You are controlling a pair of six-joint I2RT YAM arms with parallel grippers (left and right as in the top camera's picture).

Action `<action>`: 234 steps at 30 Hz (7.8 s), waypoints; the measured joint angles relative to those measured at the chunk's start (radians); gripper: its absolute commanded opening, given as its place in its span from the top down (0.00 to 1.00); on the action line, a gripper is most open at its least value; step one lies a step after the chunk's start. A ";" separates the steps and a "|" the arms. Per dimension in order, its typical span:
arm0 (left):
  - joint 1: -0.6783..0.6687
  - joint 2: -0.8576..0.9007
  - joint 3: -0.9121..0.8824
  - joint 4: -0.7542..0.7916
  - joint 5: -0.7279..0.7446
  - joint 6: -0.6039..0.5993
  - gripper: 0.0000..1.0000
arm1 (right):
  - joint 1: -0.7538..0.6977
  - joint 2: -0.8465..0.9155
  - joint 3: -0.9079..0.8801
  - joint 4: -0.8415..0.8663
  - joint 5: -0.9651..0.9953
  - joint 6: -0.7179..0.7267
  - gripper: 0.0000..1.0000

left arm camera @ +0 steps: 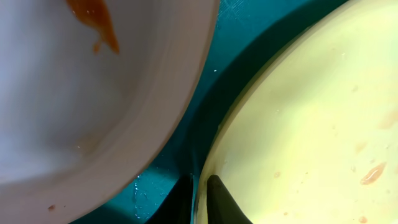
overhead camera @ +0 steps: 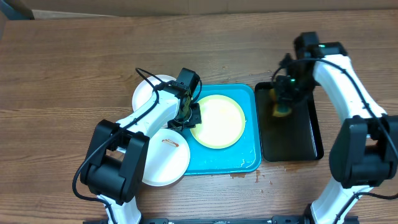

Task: Clean dirty plates on tray and stack at the side
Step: 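Scrub the yellow plate with the sponge in the right gripper, then return the sponge to the black tray and raise the right gripper, then lift the yellow plate with the left gripper and carry it left, then set the yellow plate on the table and release it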

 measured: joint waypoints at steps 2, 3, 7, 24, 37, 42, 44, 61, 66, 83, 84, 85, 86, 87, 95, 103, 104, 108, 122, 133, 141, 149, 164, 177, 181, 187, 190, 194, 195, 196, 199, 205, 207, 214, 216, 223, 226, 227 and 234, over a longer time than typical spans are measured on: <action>0.000 0.000 0.000 0.000 0.000 0.000 0.87 | -0.032 0.000 -0.024 0.025 0.025 0.005 0.96; 0.000 0.000 0.000 0.000 0.001 0.000 0.87 | -0.041 0.000 -0.042 0.043 0.043 0.014 0.96; 0.000 0.001 0.000 0.000 0.006 0.000 0.87 | -0.048 0.000 -0.139 0.139 0.132 0.061 0.96; 0.000 0.002 0.000 0.000 0.012 -0.003 0.62 | -0.055 -0.002 -0.210 0.186 0.128 0.109 0.55; -0.042 0.002 0.000 0.016 0.013 -0.004 0.96 | -0.309 -0.024 0.119 -0.039 0.140 0.175 0.00; -0.049 0.002 0.013 0.008 0.019 0.005 0.96 | -0.360 -0.024 0.119 -0.042 0.143 0.183 0.00; -0.044 0.002 0.042 -0.032 0.019 0.025 0.96 | -0.361 -0.024 0.119 -0.039 0.143 0.183 0.00; 0.006 0.002 0.441 -0.217 -0.022 0.164 0.96 | -0.361 -0.024 0.119 0.027 0.142 0.183 0.00; -0.063 0.002 0.515 -0.135 -0.073 0.164 0.96 | -0.361 -0.024 0.119 0.032 0.143 0.183 0.00; -0.598 0.002 0.516 0.009 -0.832 0.274 0.96 | -0.361 -0.024 0.119 0.032 0.142 0.183 0.00; -0.623 0.002 0.517 0.017 -0.874 0.288 0.96 | -0.361 -0.024 0.119 0.032 0.142 0.183 0.00; -0.652 0.002 0.517 0.031 -0.928 0.304 0.96 | -0.361 -0.024 0.119 0.033 0.143 0.184 0.00; -0.672 0.002 0.516 0.043 -0.969 0.319 0.96 | -0.361 -0.024 0.119 0.032 0.142 0.183 0.00; -0.694 0.002 0.517 0.053 -1.020 0.337 0.96 | -0.361 -0.024 0.119 0.033 0.143 0.183 0.00; -0.763 0.002 0.516 0.154 -1.276 0.450 0.96 | -0.361 -0.024 0.119 0.033 0.143 0.183 0.00; -0.774 0.002 0.516 0.192 -1.351 0.505 0.96 | -0.361 -0.024 0.119 0.032 0.143 0.184 0.00; -0.774 0.002 0.516 0.192 -1.352 0.505 0.96 | -0.361 -0.024 0.119 0.033 0.143 0.183 0.00; -0.774 0.002 0.516 0.196 -1.358 0.508 0.96 | -0.361 -0.024 0.119 0.033 0.143 0.183 0.00; -0.742 0.002 0.516 0.185 -1.308 0.442 0.96 | -0.361 -0.024 0.119 0.033 0.142 0.183 0.00; -0.457 0.002 0.517 0.043 -0.661 0.283 0.96 | -0.361 -0.024 0.119 0.034 0.142 0.184 0.00; 0.085 0.002 0.518 -0.058 0.016 0.211 0.96 | -0.361 -0.024 0.119 0.033 0.142 0.183 0.00; 0.666 0.002 0.516 -0.206 0.163 0.203 0.96 | -0.361 -0.024 0.119 0.033 0.143 0.183 0.00; 1.047 0.000 0.127 0.104 0.085 0.200 0.96 | -0.361 -0.024 0.119 0.033 0.143 0.183 0.00; 1.033 0.000 0.082 0.114 0.200 0.179 0.24 | -0.361 -0.024 0.119 0.034 0.142 0.183 0.00; 1.017 -0.001 0.084 0.025 0.360 0.182 0.26 | -0.361 -0.024 0.119 0.034 0.143 0.183 0.00; 0.926 -0.078 0.084 -0.113 0.457 0.228 0.26 | -0.361 -0.024 0.119 0.034 0.143 0.183 0.00; 0.860 -0.203 0.084 -0.179 0.434 0.241 0.29 | -0.361 -0.024 0.119 0.034 0.143 0.183 0.00; 0.724 -0.390 0.092 -0.229 0.298 0.246 0.30 | -0.361 -0.024 0.119 0.033 0.143 0.183 0.00; 0.686 -0.406 0.094 -0.237 0.250 0.245 0.30 | -0.361 -0.024 0.119 0.034 0.143 0.183 0.00; 0.644 -0.412 0.095 -0.239 0.209 0.244 0.30 | -0.361 -0.024 0.119 0.033 0.142 0.183 0.00; 0.541 -0.394 0.095 -0.238 0.110 0.241 0.30 | -0.361 -0.024 0.119 0.034 0.143 0.183 0.00; 0.463 -0.306 0.095 -0.181 -0.062 0.238 0.40 | -0.361 -0.024 0.119 0.033 0.143 0.183 0.00; 0.466 -0.278 0.095 -0.169 -0.090 0.237 0.43 | -0.361 -0.024 0.119 0.034 0.142 0.183 0.00; 0.463 -0.167 0.095 -0.161 -0.117 0.248 0.53 | -0.361 -0.024 0.119 0.033 0.142 0.183 0.00; 0.461 -0.130 0.095 -0.157 -0.114 0.267 0.58 | -0.361 -0.024 0.119 0.033 0.142 0.183 0.00; 0.457 -0.060 0.095 -0.142 -0.093 0.318 0.59 | -0.361 -0.024 0.119 0.034 0.143 0.184 0.00; 0.457 -0.047 0.095 -0.131 -0.089 0.321 0.59 | -0.361 -0.024 0.119 0.033 0.143 0.183 0.00; 0.457 -0.044 0.095 -0.128 -0.089 0.321 0.60 | -0.361 -0.024 0.119 0.034 0.142 0.183 0.00; 0.454 -0.021 0.095 -0.080 -0.051 0.323 0.60 | -0.361 -0.024 0.119 0.034 0.142 0.183 0.00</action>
